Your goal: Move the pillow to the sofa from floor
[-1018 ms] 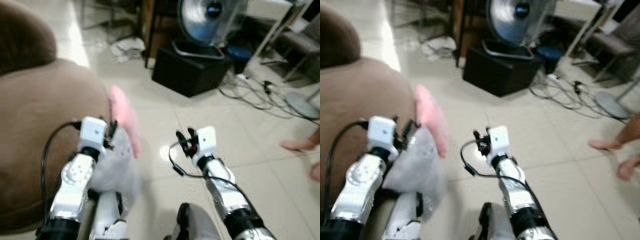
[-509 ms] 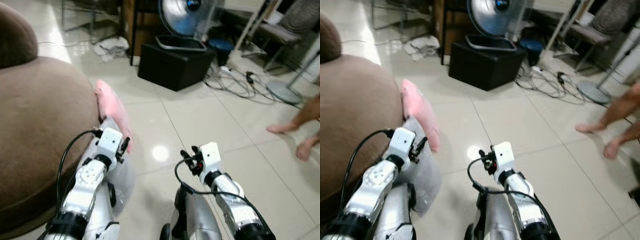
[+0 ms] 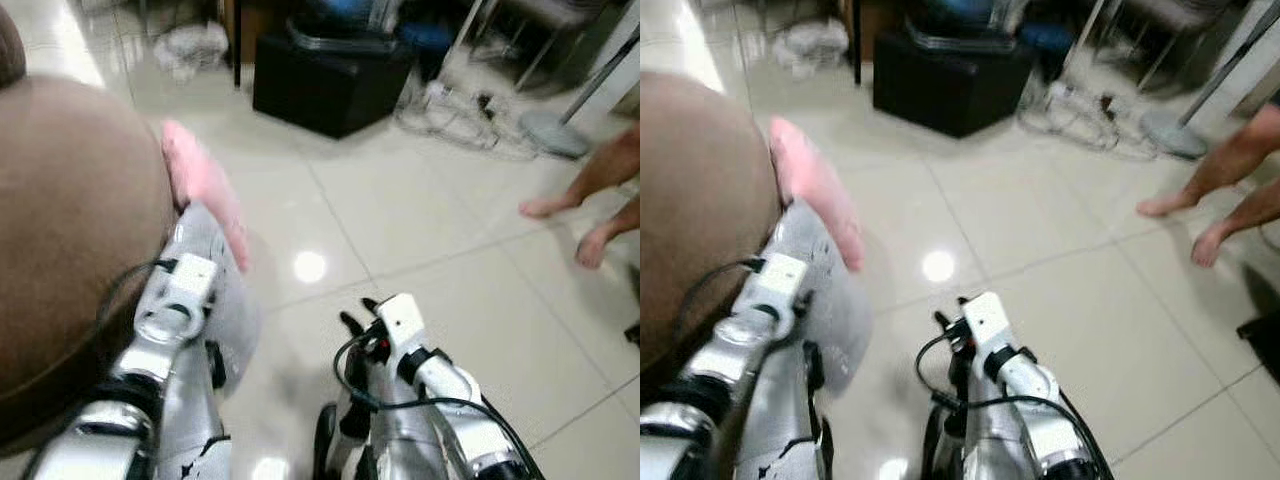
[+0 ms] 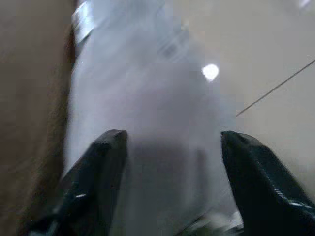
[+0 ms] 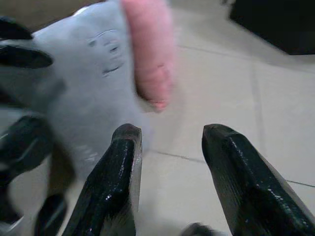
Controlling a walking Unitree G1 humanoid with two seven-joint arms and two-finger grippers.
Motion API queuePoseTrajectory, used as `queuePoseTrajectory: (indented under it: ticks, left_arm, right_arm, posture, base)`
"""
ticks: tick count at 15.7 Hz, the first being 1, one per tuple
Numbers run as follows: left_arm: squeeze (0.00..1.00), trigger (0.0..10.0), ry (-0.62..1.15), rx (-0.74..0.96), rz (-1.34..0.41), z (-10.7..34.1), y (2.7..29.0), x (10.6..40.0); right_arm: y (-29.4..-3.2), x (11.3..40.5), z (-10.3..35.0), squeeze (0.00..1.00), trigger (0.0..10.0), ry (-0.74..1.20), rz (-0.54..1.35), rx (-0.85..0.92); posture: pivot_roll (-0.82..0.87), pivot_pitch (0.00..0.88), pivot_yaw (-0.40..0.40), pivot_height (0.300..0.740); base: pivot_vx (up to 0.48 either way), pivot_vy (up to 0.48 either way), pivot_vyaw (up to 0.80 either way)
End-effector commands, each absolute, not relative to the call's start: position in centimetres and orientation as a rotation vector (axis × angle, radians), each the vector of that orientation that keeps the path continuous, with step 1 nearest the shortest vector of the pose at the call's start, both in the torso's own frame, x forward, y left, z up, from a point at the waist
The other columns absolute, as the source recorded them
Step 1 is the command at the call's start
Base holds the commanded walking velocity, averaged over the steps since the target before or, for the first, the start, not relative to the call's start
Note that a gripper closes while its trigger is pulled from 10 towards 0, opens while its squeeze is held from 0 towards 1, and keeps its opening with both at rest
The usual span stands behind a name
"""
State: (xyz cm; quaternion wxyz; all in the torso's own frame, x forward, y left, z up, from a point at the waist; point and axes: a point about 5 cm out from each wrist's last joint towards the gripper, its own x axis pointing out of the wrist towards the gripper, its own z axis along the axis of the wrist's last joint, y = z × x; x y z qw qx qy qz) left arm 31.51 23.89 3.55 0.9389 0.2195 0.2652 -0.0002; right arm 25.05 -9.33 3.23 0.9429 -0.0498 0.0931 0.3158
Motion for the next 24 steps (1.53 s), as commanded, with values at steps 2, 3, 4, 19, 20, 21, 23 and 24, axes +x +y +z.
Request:
queuePoseTrajectory:
  ticks: [2,3,4,19,20,21,23,24]
  left_arm:
    - [1.00,10.0,0.553,0.545,0.054,4.1,25.5,31.8]
    - [1.00,10.0,0.543,0.565,0.080,4.5,26.1,31.9]
    - [1.00,10.0,0.532,0.576,0.094,4.8,26.5,32.0]
    - [0.00,0.0,0.544,0.713,0.069,5.1,27.0,32.3]
    - [0.00,0.0,0.542,0.711,0.069,5.1,27.0,32.3]
    - [0.00,0.0,0.541,0.707,0.068,5.1,27.0,32.2]
    - [0.00,0.0,0.540,0.699,0.064,5.0,26.9,32.2]
    - [0.00,0.0,0.540,0.696,0.062,5.0,26.9,32.2]
  right_arm:
    - [-9.2,24.1,3.8,0.00,10.0,0.163,0.729,-0.125]
    - [-9.1,23.7,4.0,0.00,10.0,0.151,0.750,-0.128]
    - [-9.0,23.5,4.2,0.00,10.0,0.142,0.763,-0.133]
    - [-8.8,22.3,5.9,0.00,10.0,0.123,0.828,-0.181]
    - [-8.7,22.3,5.9,0.00,10.0,0.122,0.829,-0.182]
    - [-8.7,22.2,5.9,0.00,10.0,0.121,0.831,-0.183]
    - [-8.6,22.0,5.9,0.00,10.0,0.123,0.835,-0.184]
    - [-8.6,22.0,5.8,0.00,10.0,0.125,0.837,-0.184]
  posture:
    - [0.08,0.290,-0.196,0.541]
    - [0.07,0.301,-0.190,0.541]
    - [0.07,0.312,-0.184,0.541]
    - [0.03,0.360,-0.168,0.541]
    - [0.03,0.360,-0.168,0.541]
    - [0.03,0.360,-0.168,0.541]
    - [0.03,0.360,-0.169,0.541]
    - [0.03,0.361,-0.169,0.541]
  base:
    - [0.000,0.000,0.00]
    - [0.000,0.000,0.00]
    - [0.000,0.000,0.00]
    - [0.000,0.000,0.00]
    - [0.000,0.000,0.00]
    - [0.000,0.000,0.00]
    - [0.000,0.000,0.00]
    - [0.000,0.000,0.00]
